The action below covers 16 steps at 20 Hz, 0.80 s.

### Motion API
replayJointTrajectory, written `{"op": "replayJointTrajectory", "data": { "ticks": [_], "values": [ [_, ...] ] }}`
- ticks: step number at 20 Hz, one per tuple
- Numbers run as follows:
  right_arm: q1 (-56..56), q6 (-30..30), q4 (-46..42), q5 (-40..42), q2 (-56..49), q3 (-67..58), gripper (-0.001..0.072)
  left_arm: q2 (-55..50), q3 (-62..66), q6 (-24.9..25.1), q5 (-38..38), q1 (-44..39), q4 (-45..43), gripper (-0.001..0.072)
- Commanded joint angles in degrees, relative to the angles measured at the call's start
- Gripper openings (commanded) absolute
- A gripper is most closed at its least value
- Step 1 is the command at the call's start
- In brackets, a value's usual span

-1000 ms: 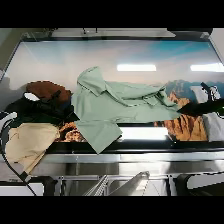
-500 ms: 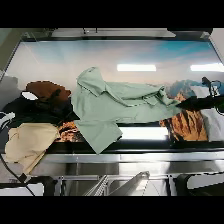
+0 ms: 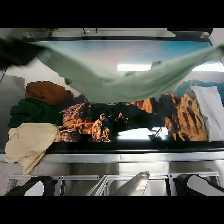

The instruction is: Fold the shirts.

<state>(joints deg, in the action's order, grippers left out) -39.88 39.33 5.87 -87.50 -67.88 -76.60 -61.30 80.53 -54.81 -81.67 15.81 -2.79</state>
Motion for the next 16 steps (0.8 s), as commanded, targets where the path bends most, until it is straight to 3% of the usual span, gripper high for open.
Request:
{"op": "replayJointTrajectory", "data": {
  "ticks": [1,3,6,8,12,16],
  "values": [
    [-7.34,-0.59,11.74,14.99,18.43,-5.35,0.0024,10.1,19.67,1.31,6.12,8.52,6.8,0.0024],
    [-11.76,-0.61,11.65,21.88,26.99,-6.38,0.0024,13.53,26.21,-2.05,9.2,18.49,6.75,0.0026],
    [-12.79,-0.42,8.28,24.33,32.85,-7.45,0.0024,15.32,29.75,-7.65,4.85,36.02,6.95,0.0028],
    [-12.76,1.53,6.45,23.93,33.05,-7.41,0.0024,15.26,27.41,-8.04,4.76,39.06,7.65,0.0028],
    [-11.34,6.38,-6.78,22.71,29.4,-7.02,0.0024,11.8,18.03,-4.72,2.21,26.67,3.43,0.0028],
    [-2.27,7.23,-16.37,18.64,19.45,-2.99,0.0024,1.55,8.76,-2.95,4.81,5.29,-12.7,0.0028]
  ]
}}
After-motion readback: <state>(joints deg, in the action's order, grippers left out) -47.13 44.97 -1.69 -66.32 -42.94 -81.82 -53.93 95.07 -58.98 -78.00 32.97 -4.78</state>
